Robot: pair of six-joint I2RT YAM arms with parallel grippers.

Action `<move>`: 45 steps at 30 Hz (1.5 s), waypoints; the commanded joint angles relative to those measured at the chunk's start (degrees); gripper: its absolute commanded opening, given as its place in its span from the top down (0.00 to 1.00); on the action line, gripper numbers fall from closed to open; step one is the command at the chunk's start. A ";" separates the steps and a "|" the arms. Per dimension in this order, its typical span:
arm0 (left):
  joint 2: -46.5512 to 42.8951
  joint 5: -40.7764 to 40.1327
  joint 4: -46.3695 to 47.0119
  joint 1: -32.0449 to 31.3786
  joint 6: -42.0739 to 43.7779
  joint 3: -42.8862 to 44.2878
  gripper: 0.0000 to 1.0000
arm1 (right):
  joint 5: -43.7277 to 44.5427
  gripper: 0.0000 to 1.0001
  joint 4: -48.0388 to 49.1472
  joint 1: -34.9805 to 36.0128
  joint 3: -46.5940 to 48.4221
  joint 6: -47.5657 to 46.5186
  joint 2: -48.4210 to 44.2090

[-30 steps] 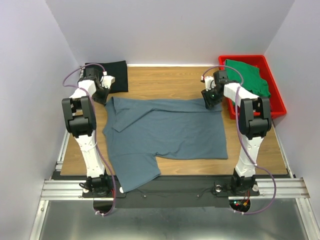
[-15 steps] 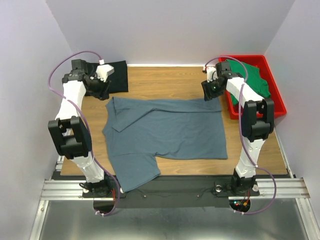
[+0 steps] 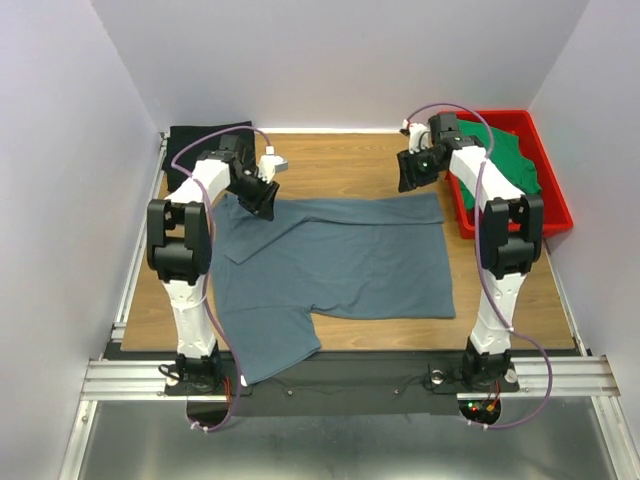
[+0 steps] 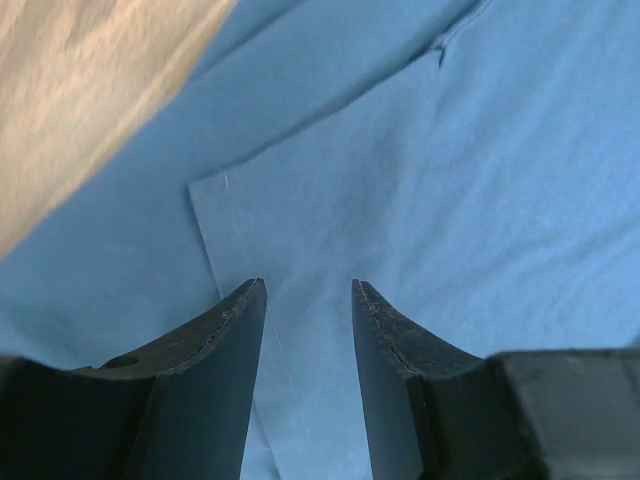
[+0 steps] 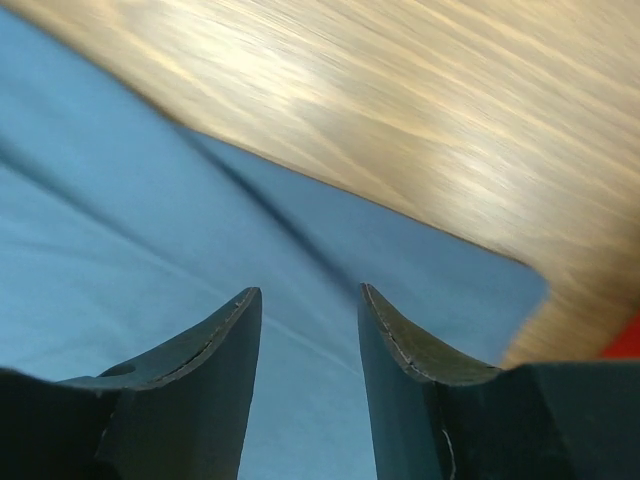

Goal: Fold and stack the t-shirts
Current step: Fold the tshirt

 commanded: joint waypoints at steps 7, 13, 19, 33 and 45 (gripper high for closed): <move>-12.79 1.66 -2.60 10.09 1.32 -13.50 0.52 | -9.96 0.54 -1.07 11.71 14.56 5.16 6.57; -13.14 1.84 -3.56 13.88 3.34 -16.50 0.53 | -11.54 0.56 -0.72 19.88 27.48 8.49 14.65; -14.02 3.42 -2.42 16.25 3.34 -19.22 0.53 | -9.87 0.55 7.17 28.41 34.27 14.03 22.13; -17.62 5.09 -4.35 17.57 4.22 -20.45 0.52 | -5.13 0.47 26.18 31.14 37.69 23.09 33.47; -16.92 4.82 -3.12 18.10 4.66 -21.77 0.53 | -10.75 0.55 26.71 31.58 34.62 24.06 33.21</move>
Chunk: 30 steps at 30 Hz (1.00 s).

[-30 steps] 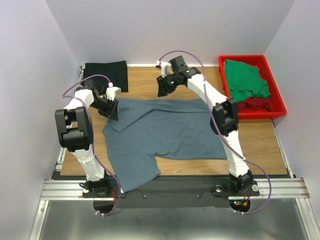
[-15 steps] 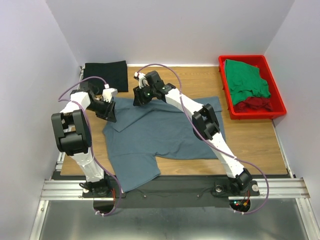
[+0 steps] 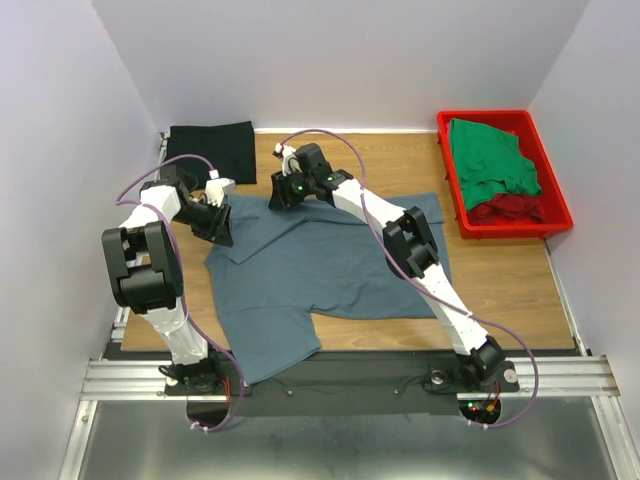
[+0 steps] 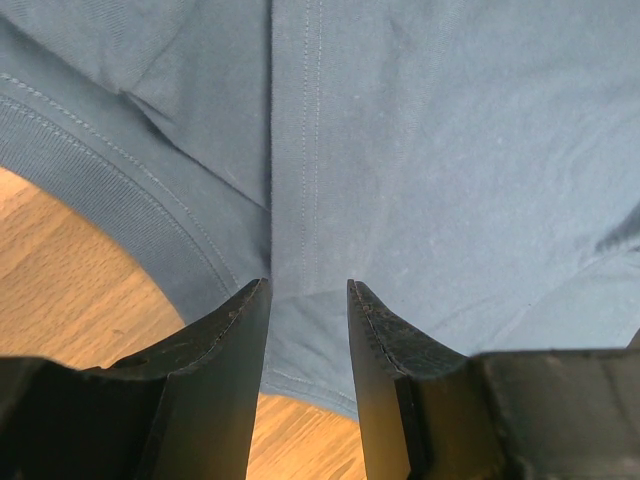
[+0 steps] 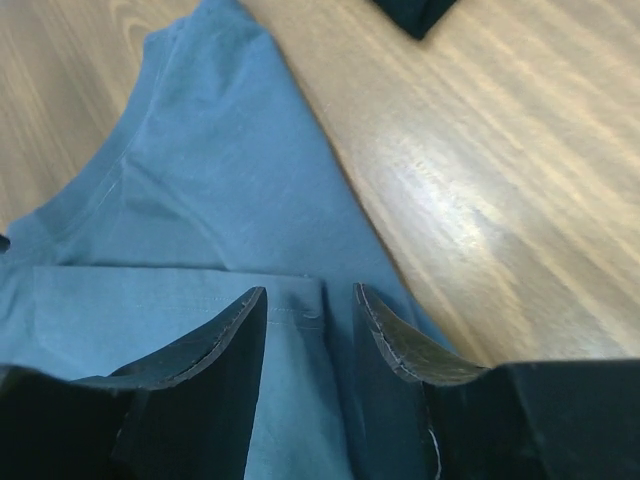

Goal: Fold and stack the t-shirts
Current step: Fold the tshirt

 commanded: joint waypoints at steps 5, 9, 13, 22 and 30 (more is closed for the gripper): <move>-1.36 1.37 -0.59 0.70 0.99 -0.66 0.53 | -4.20 0.55 3.34 0.87 -0.77 1.07 -1.41; -1.45 1.37 -0.76 0.70 1.25 -0.48 0.53 | -4.64 0.62 3.34 1.05 -1.47 1.07 -1.32; -1.01 1.28 -1.29 0.79 2.13 -0.66 0.53 | -5.95 0.72 3.34 1.13 -1.82 1.68 -2.29; -0.92 0.93 -0.76 0.79 2.66 -1.36 0.54 | -8.24 0.99 3.52 1.22 -2.96 2.83 -7.21; -0.48 1.02 -0.06 0.79 3.54 -1.36 0.51 | -9.47 1.00 4.04 1.14 -5.51 3.79 -12.04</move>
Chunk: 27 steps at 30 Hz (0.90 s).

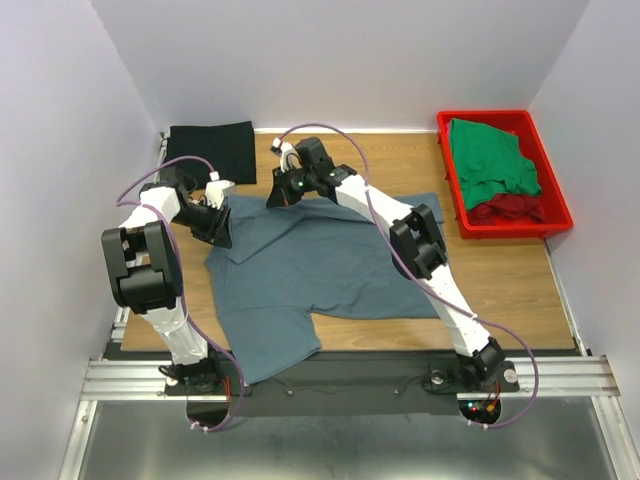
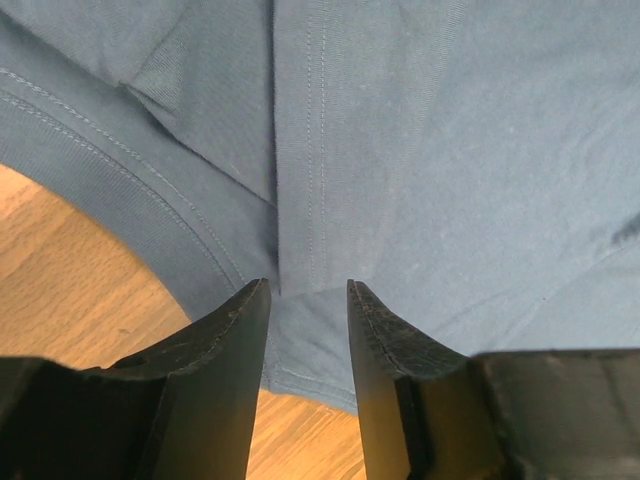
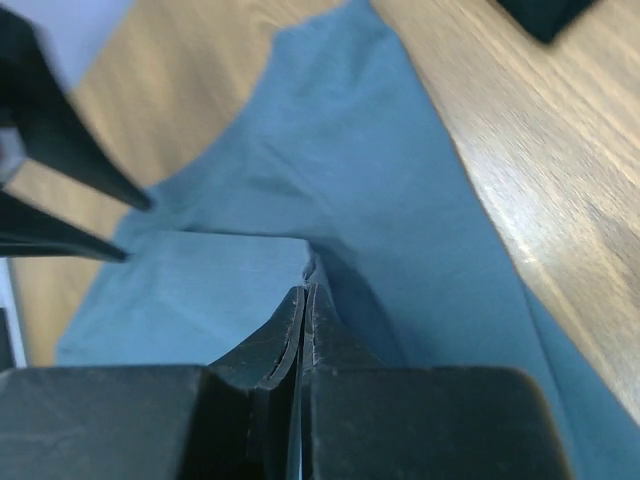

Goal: Fold and stack the t-shirts
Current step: Fold the tshirt

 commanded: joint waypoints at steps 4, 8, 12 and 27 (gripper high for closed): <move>0.81 1.13 -0.54 0.37 2.27 0.54 0.47 | -2.37 1.00 3.89 0.50 -1.32 0.78 -7.90; 2.13 1.04 -0.02 0.29 2.71 1.60 0.43 | -2.81 0.99 3.89 0.41 -2.64 0.60 -8.78; 3.01 1.21 -0.27 0.29 4.46 2.65 0.41 | -2.99 0.99 3.89 0.41 -4.31 0.07 -10.01; 6.18 2.45 -1.51 -0.15 7.20 4.50 0.41 | -5.45 0.99 3.98 -0.55 -6.33 0.95 -12.47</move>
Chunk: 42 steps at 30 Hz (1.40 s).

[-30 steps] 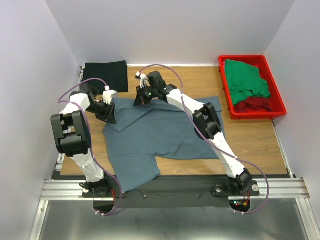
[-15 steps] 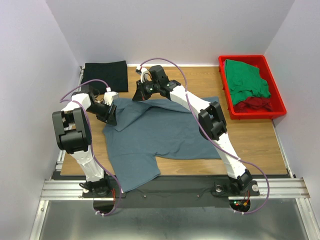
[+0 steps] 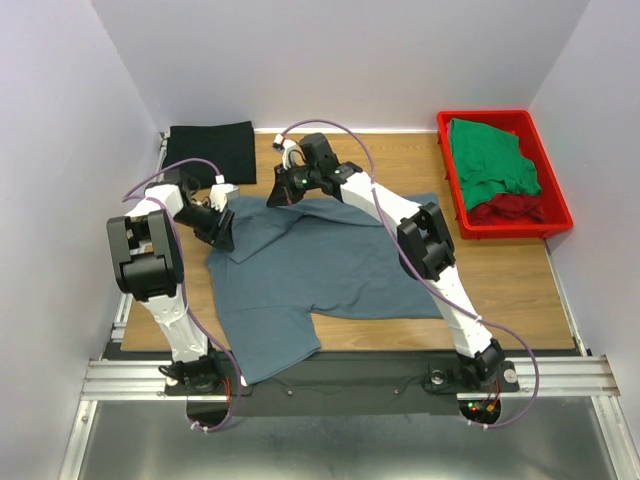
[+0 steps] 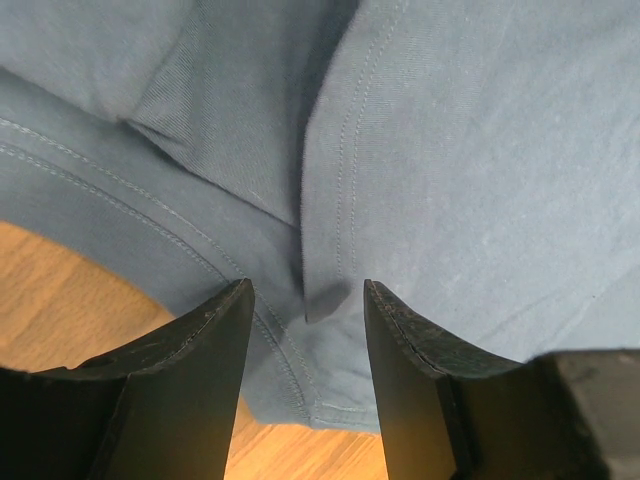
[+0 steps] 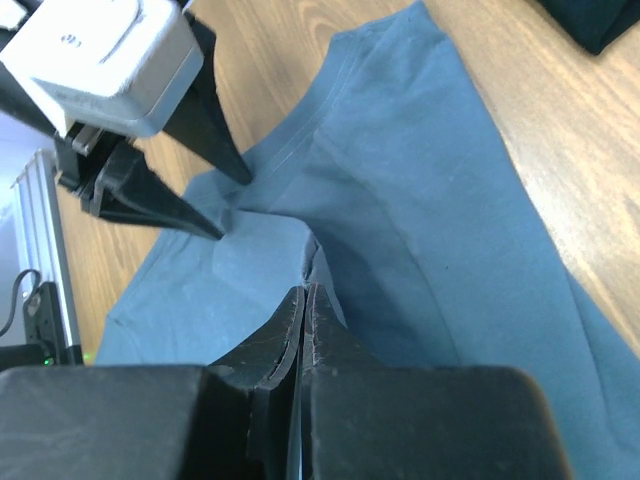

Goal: Fold and stack the t-shirts
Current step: Fold the tshirt

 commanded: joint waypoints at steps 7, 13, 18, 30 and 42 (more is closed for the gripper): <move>0.96 2.78 -2.60 -0.57 1.82 3.08 0.51 | -3.11 0.99 2.93 -0.58 -1.27 0.86 -6.42; 0.70 3.31 -3.48 -0.83 2.70 2.91 0.62 | -3.47 1.00 3.11 -0.84 -1.44 0.95 -6.51; 0.43 4.54 -5.06 -1.27 4.02 2.73 0.64 | -3.64 0.99 3.19 -0.84 -1.80 1.22 -6.69; -5.54 4.45 -12.35 -1.27 7.88 4.93 1.00 | -4.69 0.99 3.28 -1.37 -5.30 0.87 -8.79; -11.17 2.69 -16.84 -1.36 10.08 3.87 1.00 | -6.01 0.99 3.28 -1.72 -13.57 -0.54 -14.06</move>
